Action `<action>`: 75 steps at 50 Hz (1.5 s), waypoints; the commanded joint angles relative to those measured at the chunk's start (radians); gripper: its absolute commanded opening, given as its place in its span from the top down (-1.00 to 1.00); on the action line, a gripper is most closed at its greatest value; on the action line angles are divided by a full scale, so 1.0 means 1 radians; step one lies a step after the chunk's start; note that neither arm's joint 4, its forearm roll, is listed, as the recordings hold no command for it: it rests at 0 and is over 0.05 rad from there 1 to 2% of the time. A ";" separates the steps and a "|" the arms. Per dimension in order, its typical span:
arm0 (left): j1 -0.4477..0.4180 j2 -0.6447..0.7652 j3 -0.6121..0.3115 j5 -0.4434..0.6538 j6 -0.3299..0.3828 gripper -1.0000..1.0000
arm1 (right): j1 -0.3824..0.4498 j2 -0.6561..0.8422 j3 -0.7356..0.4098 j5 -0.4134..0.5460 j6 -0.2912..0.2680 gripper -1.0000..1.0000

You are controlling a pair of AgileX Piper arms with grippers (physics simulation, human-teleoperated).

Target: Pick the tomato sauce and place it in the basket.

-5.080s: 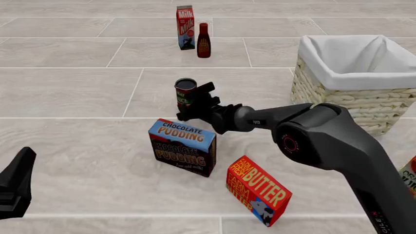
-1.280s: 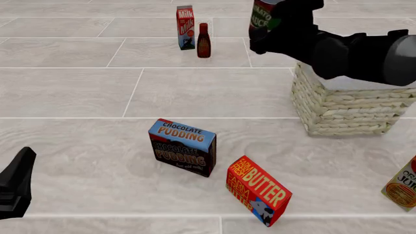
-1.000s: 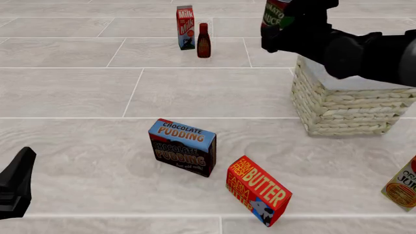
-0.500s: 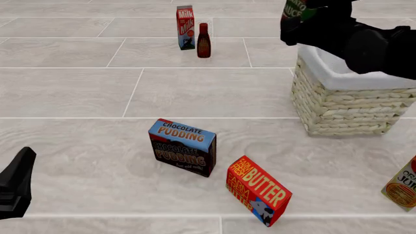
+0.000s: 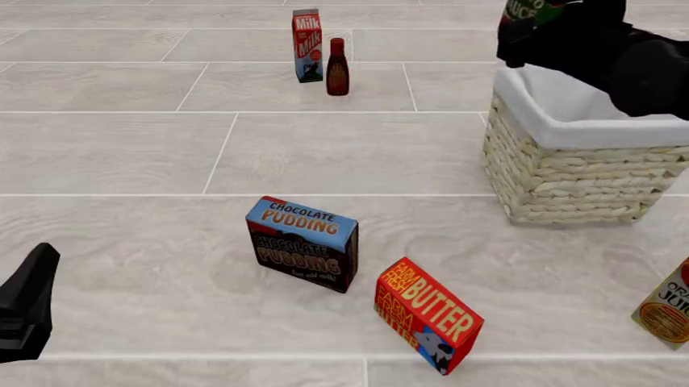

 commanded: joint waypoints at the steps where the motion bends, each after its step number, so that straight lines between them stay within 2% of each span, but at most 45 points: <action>1: 0.000 0.000 0.000 0.000 0.000 -1.00 | -0.042 -0.028 0.020 -0.005 0.023 1.00; 16: 0.000 0.000 0.000 0.000 0.000 -1.00 | -0.077 -0.049 0.033 0.009 0.038 1.00; 38: 0.000 0.000 0.000 0.000 0.000 -1.00 | -0.148 -0.072 0.035 0.028 0.026 1.00; 39: 0.000 0.000 0.000 0.000 0.000 -1.00 | -0.150 -0.073 0.036 0.026 0.029 1.00; 40: 0.000 0.000 0.000 0.000 0.000 -1.00 | -0.145 -0.069 0.031 0.037 0.054 1.00; 42: 0.000 0.000 0.000 0.000 0.000 -1.00 | -0.165 -0.068 0.029 0.033 0.034 1.00; 45: 0.000 0.000 0.000 0.000 0.000 -1.00 | -0.167 -0.063 0.026 0.040 0.049 1.00; 46: 0.000 0.000 0.000 0.000 0.000 -1.00 | -0.179 -0.061 0.027 0.035 0.029 1.00; 47: 0.000 0.000 0.000 0.000 0.000 -1.00 | -0.178 -0.057 0.023 0.037 0.041 1.00; 53: 0.000 0.000 0.000 0.000 0.000 -1.00 | -0.196 -0.049 0.018 0.045 0.027 1.00; 75: 0.000 0.000 0.000 0.000 0.000 -1.00 | -0.234 -0.022 -0.016 0.073 0.039 1.00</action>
